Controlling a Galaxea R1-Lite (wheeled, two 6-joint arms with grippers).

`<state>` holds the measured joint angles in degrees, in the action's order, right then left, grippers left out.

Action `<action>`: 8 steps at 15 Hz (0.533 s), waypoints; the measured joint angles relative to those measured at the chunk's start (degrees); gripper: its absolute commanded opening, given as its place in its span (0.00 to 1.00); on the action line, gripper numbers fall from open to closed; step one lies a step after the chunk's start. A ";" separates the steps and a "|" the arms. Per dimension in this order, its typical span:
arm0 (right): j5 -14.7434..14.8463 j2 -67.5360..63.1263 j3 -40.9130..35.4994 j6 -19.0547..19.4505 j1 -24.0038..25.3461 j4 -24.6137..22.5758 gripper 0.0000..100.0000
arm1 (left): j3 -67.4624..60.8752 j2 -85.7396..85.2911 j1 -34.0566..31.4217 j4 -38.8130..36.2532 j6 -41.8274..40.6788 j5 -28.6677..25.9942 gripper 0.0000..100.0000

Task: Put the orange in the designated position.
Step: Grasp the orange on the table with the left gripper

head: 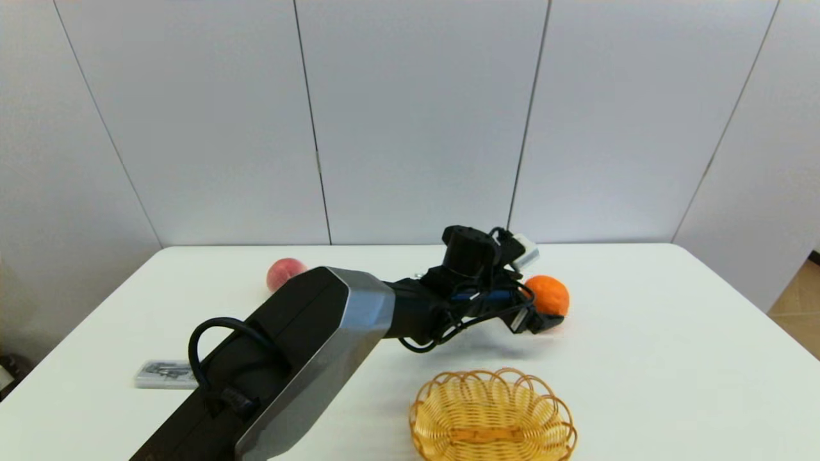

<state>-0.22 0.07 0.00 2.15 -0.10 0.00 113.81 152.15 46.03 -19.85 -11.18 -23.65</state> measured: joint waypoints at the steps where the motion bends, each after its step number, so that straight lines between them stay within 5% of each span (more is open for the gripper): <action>1: 0.00 0.00 0.00 0.02 0.00 0.02 1.00 | 0.00 0.16 0.07 -0.10 -0.01 0.01 1.00; 8: -0.05 0.00 0.00 0.05 0.00 0.02 1.00 | 0.00 1.11 0.51 -2.65 0.32 -0.05 1.00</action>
<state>-0.27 0.07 0.00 2.19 -0.10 0.02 113.81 153.26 46.54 -22.49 -10.86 -23.70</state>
